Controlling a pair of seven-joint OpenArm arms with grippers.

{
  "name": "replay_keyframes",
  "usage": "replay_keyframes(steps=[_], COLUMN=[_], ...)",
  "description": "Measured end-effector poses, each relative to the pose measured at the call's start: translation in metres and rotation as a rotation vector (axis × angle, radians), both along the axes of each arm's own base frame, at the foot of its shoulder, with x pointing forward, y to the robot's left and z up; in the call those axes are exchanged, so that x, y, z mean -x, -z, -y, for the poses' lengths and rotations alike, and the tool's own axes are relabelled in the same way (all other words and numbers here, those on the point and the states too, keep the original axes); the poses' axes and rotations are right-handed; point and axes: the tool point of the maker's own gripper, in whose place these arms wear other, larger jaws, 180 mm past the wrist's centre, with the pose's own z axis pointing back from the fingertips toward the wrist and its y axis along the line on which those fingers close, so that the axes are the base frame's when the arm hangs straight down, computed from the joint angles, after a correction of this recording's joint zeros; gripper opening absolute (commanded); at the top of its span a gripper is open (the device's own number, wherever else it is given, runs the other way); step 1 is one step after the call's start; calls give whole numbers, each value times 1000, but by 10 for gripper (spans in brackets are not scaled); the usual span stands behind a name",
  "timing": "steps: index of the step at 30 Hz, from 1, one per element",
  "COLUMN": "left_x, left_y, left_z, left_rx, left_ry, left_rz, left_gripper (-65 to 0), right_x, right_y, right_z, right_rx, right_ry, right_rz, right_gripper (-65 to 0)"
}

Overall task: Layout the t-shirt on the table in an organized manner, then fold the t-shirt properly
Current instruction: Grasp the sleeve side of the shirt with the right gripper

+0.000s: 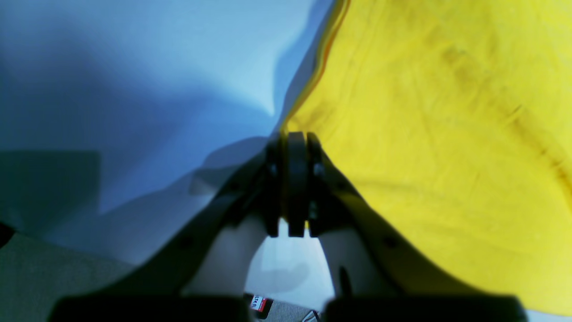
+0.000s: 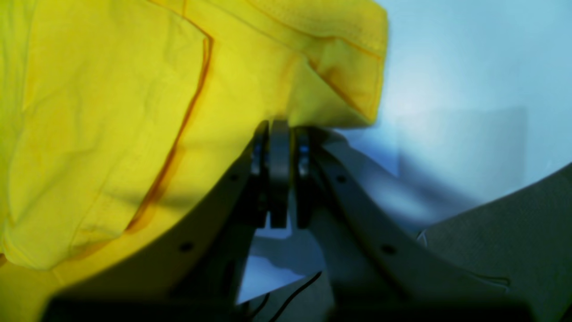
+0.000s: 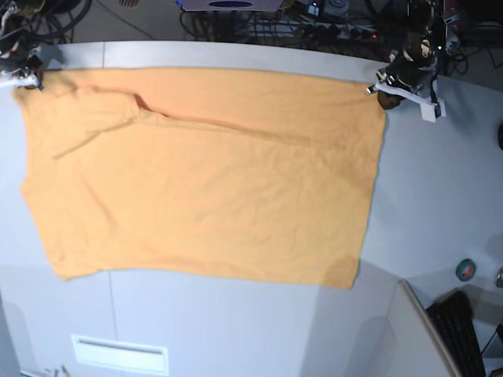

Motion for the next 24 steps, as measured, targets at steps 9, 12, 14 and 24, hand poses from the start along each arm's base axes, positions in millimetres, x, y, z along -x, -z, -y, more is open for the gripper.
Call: replay_keyframes(steps=[9,12,14,24], left_x=[1,0,-4,-67], left_y=[-16,-26,-38,-86], left_z=[-50,-71,-81,-51], left_rx=[-67,-92,-112,-105], left_ry=[-129,-178,-199,-37], left_rz=[35,59,90,217], left_gripper=[-92,-46,-49,-49], right_x=[24,27,14,-168], right_y=[-13,-33,-48,-83], right_z=[16,27,33,70], right_rx=[53,115,159,127], right_ry=[61,90,69,-90], right_rz=[-6,20,50,268], right_gripper=[-315,-314,-312,-297])
